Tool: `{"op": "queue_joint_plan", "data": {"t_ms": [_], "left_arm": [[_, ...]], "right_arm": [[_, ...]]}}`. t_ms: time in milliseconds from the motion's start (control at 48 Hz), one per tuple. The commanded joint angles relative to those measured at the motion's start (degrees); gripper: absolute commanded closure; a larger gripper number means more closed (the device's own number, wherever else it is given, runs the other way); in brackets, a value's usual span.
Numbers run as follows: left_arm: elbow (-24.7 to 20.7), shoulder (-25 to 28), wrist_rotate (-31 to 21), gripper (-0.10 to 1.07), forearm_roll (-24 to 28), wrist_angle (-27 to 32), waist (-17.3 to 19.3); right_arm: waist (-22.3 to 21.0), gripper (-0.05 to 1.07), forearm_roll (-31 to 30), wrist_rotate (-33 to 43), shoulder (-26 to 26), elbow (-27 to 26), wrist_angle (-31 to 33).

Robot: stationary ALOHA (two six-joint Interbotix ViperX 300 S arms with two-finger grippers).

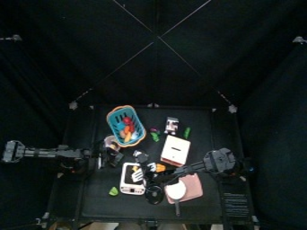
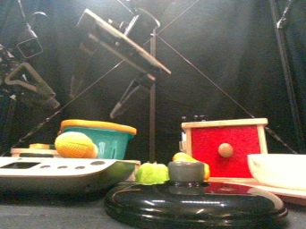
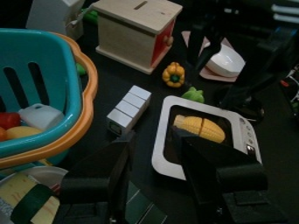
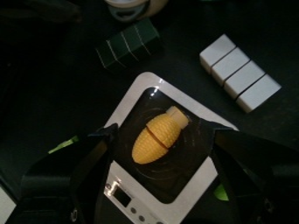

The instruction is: Grab cleaver

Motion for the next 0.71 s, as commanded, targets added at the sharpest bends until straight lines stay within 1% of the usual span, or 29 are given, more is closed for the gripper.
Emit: {"op": "queue_joint_plan", "data": {"t_ms": [0, 188, 292, 500, 688], "left_arm": [[-1.1, 0.1, 0.0, 0.2, 0.1, -1.0, -0.1], [-1.1, 0.2, 0.2, 0.2, 0.3, -2.1, -0.1], [-1.0, 0.1, 0.2, 0.2, 0.3, -2.1, -0.1], [-0.9, 0.2, 0.1, 0.2, 0.1, -2.1, -0.1], [-0.8, 0.1, 0.1, 0.2, 0.2, -2.1, -0.1]], "right_arm": [[-1.8, 0.0, 0.4, -4.2, -6.8, 0.6, 1.8], [-5.3, 0.0, 0.5, -10.4, -14.5, 4.2, 7.5], [-7.7, 0.0, 0.9, -11.9, -17.5, 6.4, 8.9], [-13.4, 0.0, 0.1, -12.7, -21.6, 10.0, 11.0], [-17.8, 0.01, -3.3, -12.9, -22.5, 12.4, 11.7]]}}
